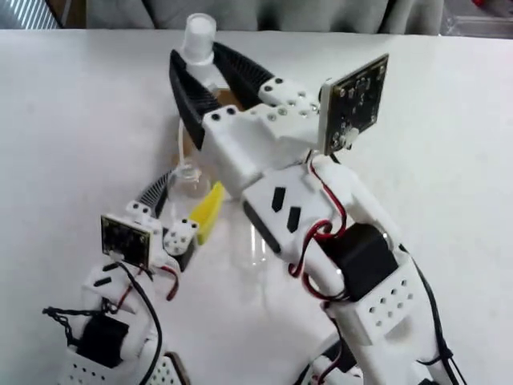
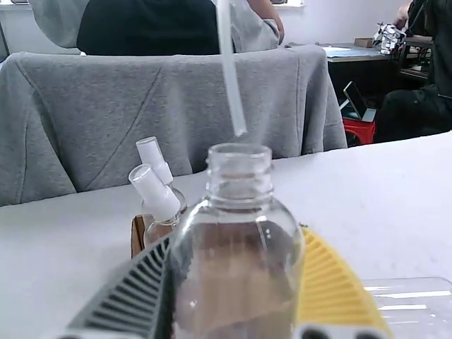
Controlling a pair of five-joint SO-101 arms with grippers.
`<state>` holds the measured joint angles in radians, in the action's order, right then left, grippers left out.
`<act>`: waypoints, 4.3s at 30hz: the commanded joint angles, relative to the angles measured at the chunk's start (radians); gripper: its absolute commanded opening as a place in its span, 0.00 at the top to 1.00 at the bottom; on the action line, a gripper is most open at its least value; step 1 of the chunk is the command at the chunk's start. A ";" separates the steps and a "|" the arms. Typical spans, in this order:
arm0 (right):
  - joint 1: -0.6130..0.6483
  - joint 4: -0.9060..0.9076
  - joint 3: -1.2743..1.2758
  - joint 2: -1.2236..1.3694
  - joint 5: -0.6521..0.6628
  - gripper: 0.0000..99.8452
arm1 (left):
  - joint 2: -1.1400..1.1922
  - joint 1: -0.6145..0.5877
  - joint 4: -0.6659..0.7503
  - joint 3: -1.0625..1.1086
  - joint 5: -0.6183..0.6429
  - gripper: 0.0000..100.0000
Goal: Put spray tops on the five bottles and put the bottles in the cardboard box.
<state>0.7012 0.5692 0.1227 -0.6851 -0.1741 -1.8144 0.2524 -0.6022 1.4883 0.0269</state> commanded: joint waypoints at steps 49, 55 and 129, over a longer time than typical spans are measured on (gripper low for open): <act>0.090 -0.191 0.565 -0.197 -0.005 0.98 | -0.015 -0.047 0.023 -0.009 0.012 0.98; 0.179 -0.088 0.574 -0.197 -0.005 0.81 | -0.015 -0.050 0.023 -0.009 0.012 0.98; -0.028 0.136 0.534 -0.194 0.244 0.99 | -0.015 -0.048 0.031 0.018 0.014 0.98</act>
<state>0.7104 0.6751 0.6659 -0.8554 0.0606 -1.8144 0.2079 -0.6007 1.5251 0.0284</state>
